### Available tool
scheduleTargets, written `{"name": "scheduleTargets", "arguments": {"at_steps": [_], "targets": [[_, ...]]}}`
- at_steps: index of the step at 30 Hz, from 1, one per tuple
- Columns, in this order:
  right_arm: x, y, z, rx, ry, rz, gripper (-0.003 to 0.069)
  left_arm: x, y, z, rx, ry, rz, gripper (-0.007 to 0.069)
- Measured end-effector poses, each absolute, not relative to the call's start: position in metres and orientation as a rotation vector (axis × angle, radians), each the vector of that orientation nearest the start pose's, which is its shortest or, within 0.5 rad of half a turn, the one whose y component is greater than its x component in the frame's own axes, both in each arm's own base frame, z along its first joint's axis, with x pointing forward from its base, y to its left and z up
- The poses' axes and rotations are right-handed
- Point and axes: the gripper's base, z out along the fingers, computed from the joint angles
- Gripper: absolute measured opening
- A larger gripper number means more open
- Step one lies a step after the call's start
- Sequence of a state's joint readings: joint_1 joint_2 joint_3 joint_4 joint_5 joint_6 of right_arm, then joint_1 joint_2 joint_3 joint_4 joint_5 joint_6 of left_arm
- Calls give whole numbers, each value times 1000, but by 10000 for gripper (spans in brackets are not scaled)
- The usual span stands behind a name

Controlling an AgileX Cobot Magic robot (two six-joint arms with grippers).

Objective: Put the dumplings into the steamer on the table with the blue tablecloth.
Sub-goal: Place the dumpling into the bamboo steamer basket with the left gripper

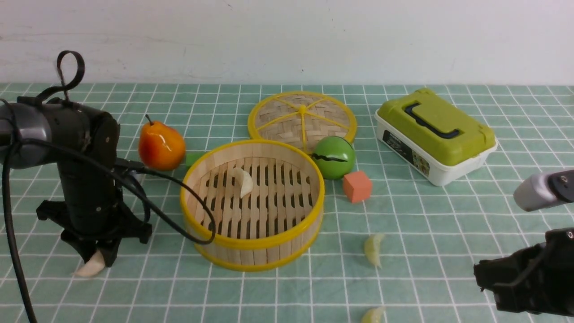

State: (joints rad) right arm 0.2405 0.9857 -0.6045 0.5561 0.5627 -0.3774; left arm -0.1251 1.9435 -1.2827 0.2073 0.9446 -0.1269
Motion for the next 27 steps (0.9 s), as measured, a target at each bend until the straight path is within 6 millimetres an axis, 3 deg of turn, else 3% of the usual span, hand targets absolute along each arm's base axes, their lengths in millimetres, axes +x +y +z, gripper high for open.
{"name": "scheduleTargets", "arguments": {"at_steps": [2,5,8,12,16,22,27], "targets": [[173,69,266,-307,2352,505,42,362,-32,176,120,3037,212,214],[173,69,266,-310,2350,504,42,355,-40,210,10,2963,48,197],[173,69,267,-310,2347,502,42,352,-59,254,-109,2814,-319,195],[173,69,267,-310,2346,501,42,359,-93,286,-136,2594,-729,195],[173,69,267,-310,2346,501,42,368,-124,285,-146,2481,-870,195],[173,69,267,-314,2345,499,42,395,-183,245,-150,2455,-920,195],[173,69,267,-314,2345,499,42,415,-203,217,-146,2472,-911,195]]}}
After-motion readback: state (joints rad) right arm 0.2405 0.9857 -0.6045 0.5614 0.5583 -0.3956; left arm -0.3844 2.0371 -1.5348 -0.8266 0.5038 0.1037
